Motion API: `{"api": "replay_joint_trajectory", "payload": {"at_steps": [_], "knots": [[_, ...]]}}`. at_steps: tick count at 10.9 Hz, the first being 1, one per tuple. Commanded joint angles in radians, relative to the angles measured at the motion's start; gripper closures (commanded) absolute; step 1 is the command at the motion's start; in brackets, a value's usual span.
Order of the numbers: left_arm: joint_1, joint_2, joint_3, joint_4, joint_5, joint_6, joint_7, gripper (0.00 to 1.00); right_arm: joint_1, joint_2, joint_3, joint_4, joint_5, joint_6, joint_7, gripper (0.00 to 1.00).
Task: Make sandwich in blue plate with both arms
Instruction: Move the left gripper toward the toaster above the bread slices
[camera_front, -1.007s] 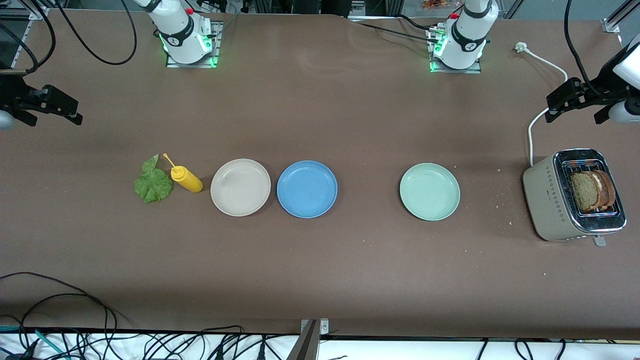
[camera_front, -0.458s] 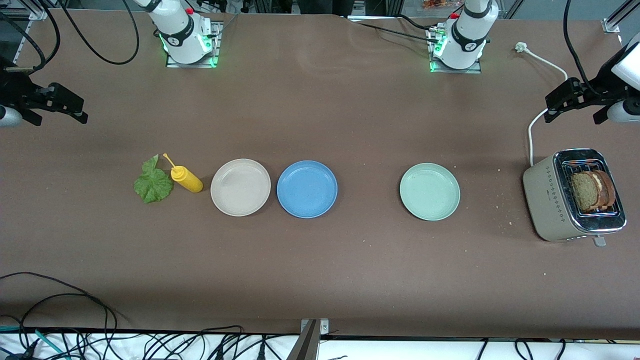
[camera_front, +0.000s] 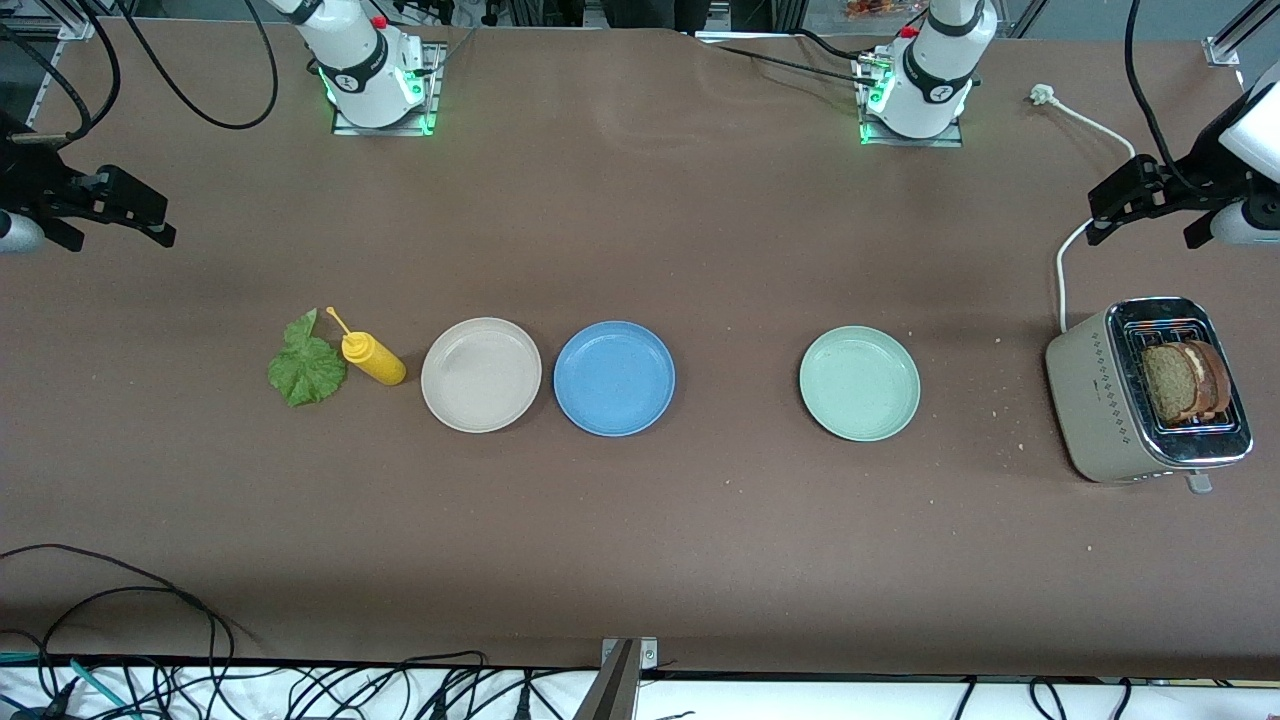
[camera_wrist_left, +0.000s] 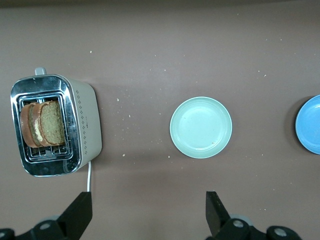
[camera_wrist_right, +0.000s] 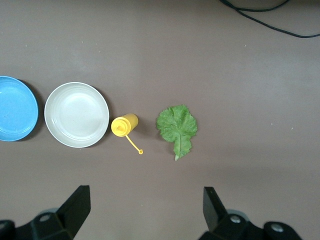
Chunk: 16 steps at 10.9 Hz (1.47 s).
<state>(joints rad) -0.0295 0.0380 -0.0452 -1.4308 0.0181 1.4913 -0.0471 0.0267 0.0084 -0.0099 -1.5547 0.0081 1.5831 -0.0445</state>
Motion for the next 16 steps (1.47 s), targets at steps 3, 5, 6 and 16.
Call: {"api": "replay_joint_trajectory", "payload": {"at_steps": [3,5,6,16], "knots": [[0.0,0.003,-0.004,0.027,-0.001,-0.043,-0.005,0.0,-0.004,-0.005,0.008,0.015,-0.005,-0.017,0.005,0.0],[0.0,0.0,-0.01,0.024,-0.001,-0.066,-0.005,0.0,-0.004,-0.005,0.008,0.015,-0.005,-0.017,0.005,0.0],[0.0,-0.001,-0.007,0.023,-0.001,-0.066,-0.005,0.0,-0.004,-0.005,0.008,0.015,-0.005,-0.017,0.005,0.0],[0.0,0.0,-0.005,0.024,-0.001,-0.069,-0.005,0.0,-0.004,-0.013,0.019,0.015,-0.007,-0.028,0.005,0.0]]}}
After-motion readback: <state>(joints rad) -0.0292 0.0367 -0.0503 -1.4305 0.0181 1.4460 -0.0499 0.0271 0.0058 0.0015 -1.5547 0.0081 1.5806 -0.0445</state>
